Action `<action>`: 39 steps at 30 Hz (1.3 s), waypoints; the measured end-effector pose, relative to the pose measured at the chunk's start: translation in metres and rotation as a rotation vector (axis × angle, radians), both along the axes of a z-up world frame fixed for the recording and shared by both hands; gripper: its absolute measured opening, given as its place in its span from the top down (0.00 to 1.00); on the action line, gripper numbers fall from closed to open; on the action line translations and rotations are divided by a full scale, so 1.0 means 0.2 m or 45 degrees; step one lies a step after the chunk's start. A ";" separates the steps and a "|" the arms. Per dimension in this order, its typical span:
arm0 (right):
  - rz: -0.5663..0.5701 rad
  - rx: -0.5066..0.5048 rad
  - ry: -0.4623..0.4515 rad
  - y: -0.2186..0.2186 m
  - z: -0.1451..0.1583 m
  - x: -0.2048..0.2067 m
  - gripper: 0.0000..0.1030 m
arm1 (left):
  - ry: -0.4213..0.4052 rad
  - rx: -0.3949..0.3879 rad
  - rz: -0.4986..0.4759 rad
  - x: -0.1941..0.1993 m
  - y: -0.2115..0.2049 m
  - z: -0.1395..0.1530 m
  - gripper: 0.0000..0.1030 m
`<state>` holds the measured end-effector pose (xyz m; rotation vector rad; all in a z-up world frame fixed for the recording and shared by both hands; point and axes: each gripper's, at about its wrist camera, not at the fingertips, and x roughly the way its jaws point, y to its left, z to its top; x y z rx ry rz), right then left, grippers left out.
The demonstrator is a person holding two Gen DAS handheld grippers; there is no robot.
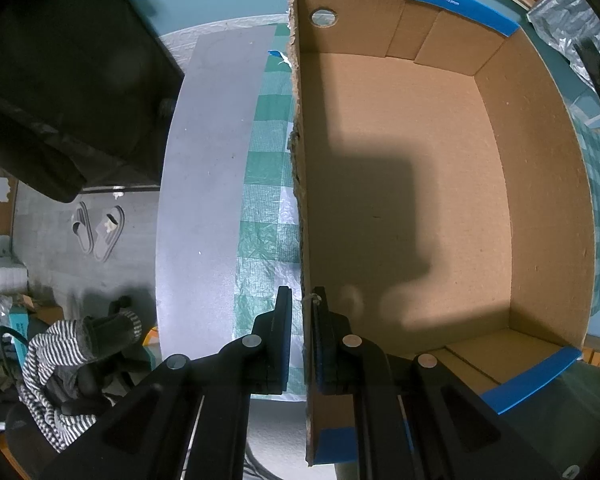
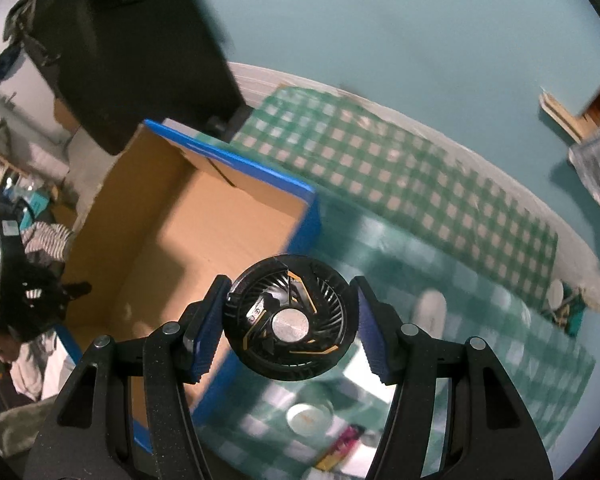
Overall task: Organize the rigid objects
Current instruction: 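Carry the black fan with the right gripper into the box and release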
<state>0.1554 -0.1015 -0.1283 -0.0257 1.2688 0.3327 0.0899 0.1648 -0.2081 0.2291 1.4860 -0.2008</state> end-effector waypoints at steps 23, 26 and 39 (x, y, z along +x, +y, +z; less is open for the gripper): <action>0.167 -0.070 0.127 0.26 -0.26 0.19 0.41 | 0.024 0.001 -0.003 -0.01 -0.01 -0.01 0.91; 0.166 -0.070 0.128 0.26 -0.26 0.19 0.40 | 0.025 0.004 -0.003 -0.01 -0.01 -0.01 0.91; 0.164 -0.084 0.112 0.27 -0.24 0.19 0.40 | 0.032 0.011 -0.005 -0.01 -0.02 -0.02 0.91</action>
